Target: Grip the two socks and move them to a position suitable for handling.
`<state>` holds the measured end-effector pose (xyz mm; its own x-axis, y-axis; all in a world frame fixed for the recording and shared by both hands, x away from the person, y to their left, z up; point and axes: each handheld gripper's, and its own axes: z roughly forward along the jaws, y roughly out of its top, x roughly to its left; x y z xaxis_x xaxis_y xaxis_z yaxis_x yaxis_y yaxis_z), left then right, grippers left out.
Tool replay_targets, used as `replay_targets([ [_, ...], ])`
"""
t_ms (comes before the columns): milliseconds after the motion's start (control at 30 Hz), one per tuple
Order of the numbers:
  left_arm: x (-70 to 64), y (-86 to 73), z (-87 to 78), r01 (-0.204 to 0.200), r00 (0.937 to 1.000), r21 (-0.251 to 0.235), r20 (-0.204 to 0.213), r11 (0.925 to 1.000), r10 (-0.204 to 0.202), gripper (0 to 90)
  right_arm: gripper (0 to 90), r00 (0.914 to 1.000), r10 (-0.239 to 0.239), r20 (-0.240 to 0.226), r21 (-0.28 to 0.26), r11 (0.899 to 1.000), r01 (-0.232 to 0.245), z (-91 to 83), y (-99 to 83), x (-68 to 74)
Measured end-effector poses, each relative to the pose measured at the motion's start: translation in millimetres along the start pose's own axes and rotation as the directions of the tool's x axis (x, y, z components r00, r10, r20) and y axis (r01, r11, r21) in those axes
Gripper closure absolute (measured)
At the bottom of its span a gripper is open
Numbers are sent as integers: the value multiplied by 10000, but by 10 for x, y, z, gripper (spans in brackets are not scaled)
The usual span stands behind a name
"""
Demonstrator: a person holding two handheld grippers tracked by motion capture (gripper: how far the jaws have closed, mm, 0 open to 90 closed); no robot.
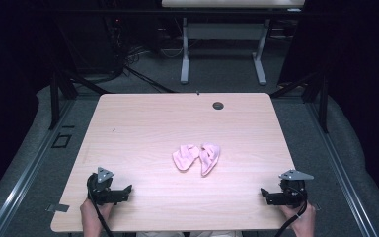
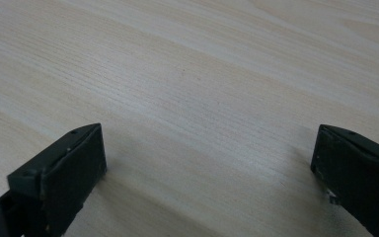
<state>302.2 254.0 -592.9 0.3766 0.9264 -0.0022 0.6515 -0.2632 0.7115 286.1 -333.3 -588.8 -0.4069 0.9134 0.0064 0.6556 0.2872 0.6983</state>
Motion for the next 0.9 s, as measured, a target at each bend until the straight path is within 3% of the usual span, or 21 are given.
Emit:
replay_targets([
  [500,1,1,0,23,10000,11,-31,10000,-23,2,0,9999,-70,-108,446,9990,75,37,90,-14],
  [667,0,1,0,32,10000,5,-32,10000,-32,2,0,9989,87,-454,511,9987,-63,16,154,-17],
  [900,2,1,-3,8,10000,25,-52,10000,-8,4,0,9957,-177,-905,454,9987,219,-2,338,68],
])
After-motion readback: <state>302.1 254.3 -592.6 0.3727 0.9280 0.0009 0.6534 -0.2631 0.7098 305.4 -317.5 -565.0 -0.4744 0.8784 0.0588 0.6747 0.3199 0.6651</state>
